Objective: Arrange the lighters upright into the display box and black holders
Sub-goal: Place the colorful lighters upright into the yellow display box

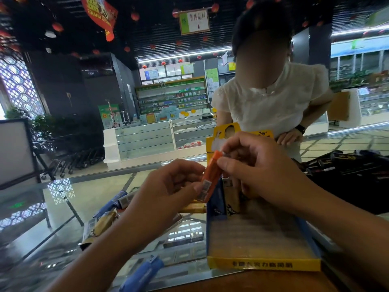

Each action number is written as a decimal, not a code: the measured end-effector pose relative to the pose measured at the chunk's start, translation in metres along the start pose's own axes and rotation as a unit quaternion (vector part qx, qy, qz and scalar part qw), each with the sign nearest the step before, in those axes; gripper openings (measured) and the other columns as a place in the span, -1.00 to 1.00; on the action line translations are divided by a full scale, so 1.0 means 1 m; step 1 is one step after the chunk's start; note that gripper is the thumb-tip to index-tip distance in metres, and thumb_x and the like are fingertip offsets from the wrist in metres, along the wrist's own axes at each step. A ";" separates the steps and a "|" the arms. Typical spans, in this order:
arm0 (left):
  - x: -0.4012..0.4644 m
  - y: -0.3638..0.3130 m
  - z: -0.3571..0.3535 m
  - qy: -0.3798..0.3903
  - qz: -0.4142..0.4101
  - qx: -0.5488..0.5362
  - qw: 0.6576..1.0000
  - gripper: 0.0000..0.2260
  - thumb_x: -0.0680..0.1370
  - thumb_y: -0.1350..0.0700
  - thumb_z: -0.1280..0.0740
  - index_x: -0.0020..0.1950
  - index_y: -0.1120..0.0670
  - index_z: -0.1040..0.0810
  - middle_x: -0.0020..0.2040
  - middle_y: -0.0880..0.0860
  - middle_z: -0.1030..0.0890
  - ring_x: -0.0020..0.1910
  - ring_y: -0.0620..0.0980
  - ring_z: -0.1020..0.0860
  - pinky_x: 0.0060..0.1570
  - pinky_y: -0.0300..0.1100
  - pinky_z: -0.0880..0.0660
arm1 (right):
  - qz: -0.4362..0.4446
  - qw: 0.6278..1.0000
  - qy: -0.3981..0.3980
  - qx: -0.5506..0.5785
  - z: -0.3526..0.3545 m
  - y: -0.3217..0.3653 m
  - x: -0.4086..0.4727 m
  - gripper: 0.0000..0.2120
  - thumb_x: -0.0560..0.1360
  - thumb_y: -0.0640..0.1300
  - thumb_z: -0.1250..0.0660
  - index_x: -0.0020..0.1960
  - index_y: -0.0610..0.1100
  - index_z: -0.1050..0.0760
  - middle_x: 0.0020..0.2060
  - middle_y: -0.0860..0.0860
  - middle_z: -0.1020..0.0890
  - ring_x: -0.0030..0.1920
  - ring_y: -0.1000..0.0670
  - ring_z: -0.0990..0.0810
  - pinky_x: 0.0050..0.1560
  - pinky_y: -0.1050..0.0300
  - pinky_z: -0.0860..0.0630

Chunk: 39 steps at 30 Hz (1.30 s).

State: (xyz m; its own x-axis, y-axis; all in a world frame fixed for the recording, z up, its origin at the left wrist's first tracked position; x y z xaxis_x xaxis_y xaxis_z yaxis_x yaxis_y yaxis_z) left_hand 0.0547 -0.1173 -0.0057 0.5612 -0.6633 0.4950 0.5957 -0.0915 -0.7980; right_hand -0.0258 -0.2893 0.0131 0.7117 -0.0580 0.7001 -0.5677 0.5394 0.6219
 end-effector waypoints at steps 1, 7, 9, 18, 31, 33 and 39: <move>0.000 0.000 -0.001 0.006 0.001 0.004 1.000 -0.80 0.42 0.12 -0.38 0.00 -0.07 -0.66 -0.04 0.08 -0.70 -0.05 0.04 -0.69 -0.09 -0.15 -0.60 | -0.002 1.000 0.003 0.006 -0.001 0.000 0.000 -0.93 0.54 -0.16 -0.39 0.01 -0.10 -0.53 -0.34 -0.02 -0.63 -0.46 0.09 -0.57 -0.44 0.28 -0.44; -0.001 0.001 -0.003 0.005 -0.002 -0.017 1.000 -0.80 0.51 0.25 -0.42 0.05 -0.03 -0.65 -0.07 0.10 -0.71 -0.08 0.04 -0.69 -0.11 -0.17 -0.60 | -0.010 1.000 0.020 -0.005 -0.002 0.003 0.000 -0.82 0.59 -0.16 -0.33 0.16 0.00 -0.57 -0.43 0.04 -0.52 -0.51 0.06 -0.48 -0.47 0.15 -0.44; -0.001 0.001 -0.004 0.008 -0.017 0.025 1.000 -0.76 0.42 0.12 -0.50 0.05 -0.12 -0.64 -0.03 0.05 -0.70 -0.06 0.03 -0.67 -0.09 -0.09 -0.62 | -0.013 1.000 0.015 -0.001 -0.002 0.002 0.000 -0.87 0.59 -0.16 -0.32 0.10 -0.02 -0.59 -0.42 0.00 -0.53 -0.51 -0.02 -0.49 -0.48 0.11 -0.46; -0.002 -0.002 -0.001 0.012 -0.051 0.079 0.995 -0.75 0.45 0.00 -0.43 0.11 -0.17 -0.65 -0.03 -0.03 -0.72 -0.03 -0.05 -0.69 -0.04 -0.22 -0.58 | -0.052 0.989 0.049 0.128 -0.006 0.001 -0.001 -0.69 0.40 -0.04 -0.40 0.07 -0.18 -0.55 -0.29 -0.14 -0.69 -0.33 -0.08 -0.68 -0.29 0.14 -0.59; -0.003 0.000 -0.008 0.052 -0.025 0.107 0.993 -0.76 0.50 -0.17 -0.29 0.06 -0.17 -0.67 -0.06 -0.03 -0.72 -0.03 0.00 -0.68 0.06 0.14 -0.61 | -0.010 0.998 0.026 0.064 -0.002 0.005 0.000 -0.80 0.54 -0.19 -0.38 0.16 -0.08 -0.56 -0.16 0.02 -0.63 -0.28 -0.06 -0.66 -0.29 0.05 -0.62; -0.002 0.002 -0.008 0.047 -0.024 0.111 0.992 -0.78 0.49 -0.17 -0.30 0.06 -0.19 -0.65 -0.05 -0.04 -0.71 -0.02 0.03 -0.68 0.05 0.19 -0.60 | -0.008 0.998 0.023 0.058 0.000 0.004 0.000 -0.83 0.55 -0.22 -0.37 0.14 -0.09 -0.55 -0.16 0.01 -0.63 -0.30 -0.07 -0.65 -0.32 0.05 -0.60; 0.001 0.013 0.001 -0.001 0.010 0.195 0.981 -0.72 0.47 0.02 -0.48 0.10 -0.27 -0.54 -0.04 -0.22 -0.57 -0.12 -0.12 -0.60 -0.09 -0.06 -0.63 | -0.016 1.000 -0.015 0.007 0.022 0.007 0.003 -0.89 0.54 -0.26 -0.37 0.04 -0.12 -0.55 -0.22 -0.04 -0.63 -0.31 -0.01 -0.64 -0.38 0.09 -0.59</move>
State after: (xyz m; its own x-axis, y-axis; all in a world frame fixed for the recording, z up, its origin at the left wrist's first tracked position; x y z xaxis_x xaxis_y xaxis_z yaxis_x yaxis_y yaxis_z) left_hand 0.0631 -0.1183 -0.0156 0.5767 -0.6600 0.4814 0.7582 0.2130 -0.6162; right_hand -0.0369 -0.3037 0.0269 0.7168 -0.1000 0.6901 -0.5514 0.5245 0.6487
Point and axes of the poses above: each hand's wrist, its own x-axis towards the middle knuckle, its own z-axis out of the back of the hand, y = z × x, the point moved 4 cm from there along x, towards the middle knuckle
